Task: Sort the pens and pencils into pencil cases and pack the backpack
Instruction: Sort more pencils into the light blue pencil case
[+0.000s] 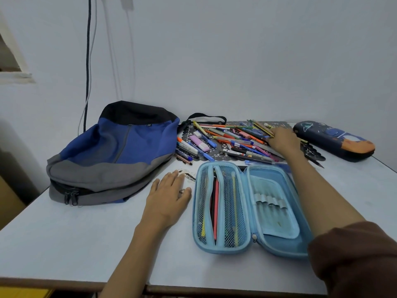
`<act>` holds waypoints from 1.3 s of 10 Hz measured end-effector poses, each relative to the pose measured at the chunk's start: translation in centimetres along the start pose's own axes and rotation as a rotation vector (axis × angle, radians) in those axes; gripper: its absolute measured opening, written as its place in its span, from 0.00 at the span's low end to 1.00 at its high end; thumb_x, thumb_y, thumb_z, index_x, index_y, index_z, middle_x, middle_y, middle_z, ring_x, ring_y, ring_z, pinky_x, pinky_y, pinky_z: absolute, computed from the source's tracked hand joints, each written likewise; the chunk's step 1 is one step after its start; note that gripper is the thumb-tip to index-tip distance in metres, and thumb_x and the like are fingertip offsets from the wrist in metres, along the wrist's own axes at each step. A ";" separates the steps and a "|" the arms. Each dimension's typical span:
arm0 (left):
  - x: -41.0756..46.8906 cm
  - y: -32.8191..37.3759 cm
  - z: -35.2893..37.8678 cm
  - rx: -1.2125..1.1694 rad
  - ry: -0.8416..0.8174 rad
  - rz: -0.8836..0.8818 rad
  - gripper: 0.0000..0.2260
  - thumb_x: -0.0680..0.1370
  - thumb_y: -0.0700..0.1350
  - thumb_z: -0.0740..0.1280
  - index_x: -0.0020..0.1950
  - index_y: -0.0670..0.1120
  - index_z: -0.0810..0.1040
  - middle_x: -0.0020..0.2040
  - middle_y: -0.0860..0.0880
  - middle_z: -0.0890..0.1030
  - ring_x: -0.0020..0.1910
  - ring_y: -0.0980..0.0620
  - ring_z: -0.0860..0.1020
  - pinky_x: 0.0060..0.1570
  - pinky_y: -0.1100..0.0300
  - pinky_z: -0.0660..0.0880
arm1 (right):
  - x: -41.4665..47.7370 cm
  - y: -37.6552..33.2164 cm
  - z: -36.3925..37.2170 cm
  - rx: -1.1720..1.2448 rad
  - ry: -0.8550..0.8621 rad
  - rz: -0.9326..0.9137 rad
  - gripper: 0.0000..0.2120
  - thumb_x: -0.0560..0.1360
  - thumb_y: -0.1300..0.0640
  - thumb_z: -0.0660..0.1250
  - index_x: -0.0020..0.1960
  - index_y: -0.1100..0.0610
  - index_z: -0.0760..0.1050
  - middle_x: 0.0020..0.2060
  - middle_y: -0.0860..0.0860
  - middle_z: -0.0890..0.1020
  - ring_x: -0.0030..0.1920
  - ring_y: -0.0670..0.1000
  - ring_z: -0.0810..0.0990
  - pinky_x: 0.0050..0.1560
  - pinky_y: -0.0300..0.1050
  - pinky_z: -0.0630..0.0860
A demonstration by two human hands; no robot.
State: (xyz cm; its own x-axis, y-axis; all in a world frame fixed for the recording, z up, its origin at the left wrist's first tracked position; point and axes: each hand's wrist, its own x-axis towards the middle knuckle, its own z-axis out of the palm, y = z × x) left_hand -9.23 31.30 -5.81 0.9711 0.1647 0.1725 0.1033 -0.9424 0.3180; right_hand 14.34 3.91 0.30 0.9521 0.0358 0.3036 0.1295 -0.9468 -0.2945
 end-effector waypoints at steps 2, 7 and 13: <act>0.1 0.0 0.0 -0.003 0.006 0.000 0.23 0.83 0.54 0.52 0.78 0.51 0.59 0.79 0.53 0.56 0.77 0.56 0.52 0.76 0.52 0.47 | 0.0 0.4 1.7 -0.087 -0.197 0.043 0.19 0.79 0.44 0.61 0.65 0.53 0.75 0.60 0.58 0.79 0.58 0.60 0.78 0.55 0.50 0.75; -0.1 0.2 -0.2 -0.005 0.000 0.000 0.23 0.83 0.54 0.51 0.78 0.51 0.58 0.79 0.53 0.55 0.78 0.55 0.51 0.76 0.52 0.46 | -0.7 0.5 1.4 -0.076 -0.042 0.161 0.10 0.77 0.56 0.66 0.54 0.61 0.77 0.54 0.60 0.80 0.55 0.60 0.79 0.46 0.48 0.70; 0.0 0.2 -0.2 -0.001 0.012 0.003 0.23 0.83 0.54 0.51 0.78 0.51 0.58 0.79 0.52 0.56 0.78 0.55 0.52 0.77 0.52 0.47 | 1.1 -3.5 -6.1 0.959 0.376 0.101 0.03 0.81 0.53 0.58 0.51 0.53 0.68 0.43 0.51 0.83 0.32 0.46 0.70 0.37 0.46 0.69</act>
State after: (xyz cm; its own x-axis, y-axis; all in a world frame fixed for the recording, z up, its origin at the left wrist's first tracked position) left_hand -9.29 31.19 -5.62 0.9687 0.1657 0.1850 0.1005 -0.9426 0.3185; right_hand 13.21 5.28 7.19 0.8442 -0.2881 0.4521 0.3768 -0.2809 -0.8827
